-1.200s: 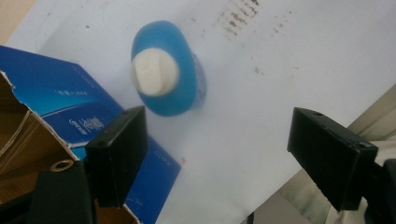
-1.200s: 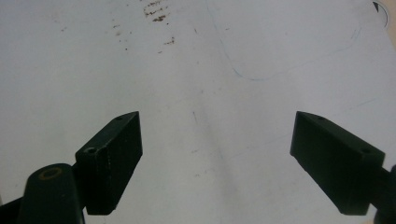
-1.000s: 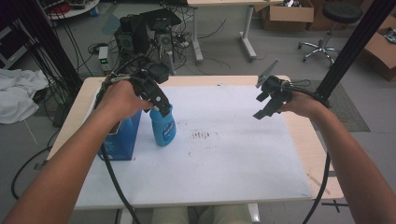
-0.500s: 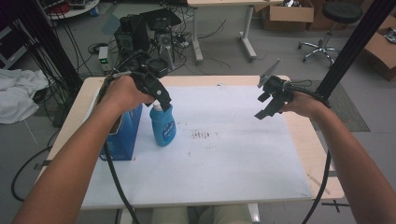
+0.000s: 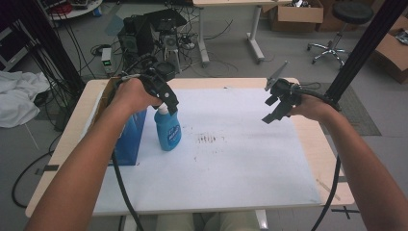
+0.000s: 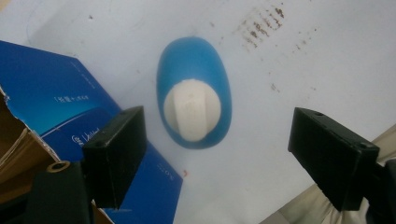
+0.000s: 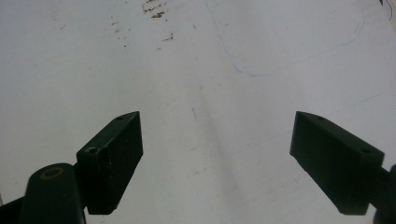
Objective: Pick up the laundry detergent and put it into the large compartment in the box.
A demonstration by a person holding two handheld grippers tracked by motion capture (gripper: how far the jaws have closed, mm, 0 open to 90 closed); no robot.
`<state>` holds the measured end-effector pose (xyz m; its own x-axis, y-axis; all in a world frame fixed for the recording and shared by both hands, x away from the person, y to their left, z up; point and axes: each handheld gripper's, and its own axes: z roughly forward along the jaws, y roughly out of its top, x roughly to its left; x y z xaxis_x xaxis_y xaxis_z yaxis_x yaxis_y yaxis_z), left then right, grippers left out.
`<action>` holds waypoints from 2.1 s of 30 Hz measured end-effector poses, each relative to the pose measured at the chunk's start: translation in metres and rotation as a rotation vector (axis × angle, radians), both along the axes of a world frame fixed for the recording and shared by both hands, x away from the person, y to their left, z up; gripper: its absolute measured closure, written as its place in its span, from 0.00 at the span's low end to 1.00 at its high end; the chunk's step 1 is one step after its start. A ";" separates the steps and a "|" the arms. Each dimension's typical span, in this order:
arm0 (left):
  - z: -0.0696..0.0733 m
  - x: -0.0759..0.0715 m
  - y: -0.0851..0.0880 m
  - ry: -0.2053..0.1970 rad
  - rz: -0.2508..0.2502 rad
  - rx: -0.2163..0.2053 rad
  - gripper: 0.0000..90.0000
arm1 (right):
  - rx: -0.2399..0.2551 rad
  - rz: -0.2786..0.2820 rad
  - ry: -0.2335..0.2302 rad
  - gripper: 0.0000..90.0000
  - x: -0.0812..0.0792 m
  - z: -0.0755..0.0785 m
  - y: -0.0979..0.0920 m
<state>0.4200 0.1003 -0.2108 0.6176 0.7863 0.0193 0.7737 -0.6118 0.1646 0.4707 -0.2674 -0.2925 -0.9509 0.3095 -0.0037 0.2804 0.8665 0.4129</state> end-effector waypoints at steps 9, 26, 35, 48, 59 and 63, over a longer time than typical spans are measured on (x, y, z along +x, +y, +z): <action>-0.011 0.007 -0.001 0.014 0.011 0.010 0.23 | 0.002 -0.005 0.005 0.19 0.001 -0.002 -0.001; -0.036 0.015 0.001 0.048 0.014 0.016 0.22 | 0.003 -0.009 0.008 0.19 0.001 -0.003 -0.006; -0.047 0.020 -0.001 0.055 0.024 0.023 0.22 | 0.000 -0.007 0.012 0.19 0.002 -0.006 -0.004; -0.062 0.025 -0.003 0.066 0.030 0.028 0.22 | 0.007 -0.009 0.015 0.19 0.003 -0.009 -0.007; -0.075 0.025 -0.004 0.081 0.039 0.037 0.23 | 0.005 -0.010 0.016 0.19 0.003 -0.009 -0.007; -0.076 0.025 -0.004 0.081 0.042 0.041 0.23 | 0.007 -0.010 0.015 0.19 0.003 -0.009 -0.007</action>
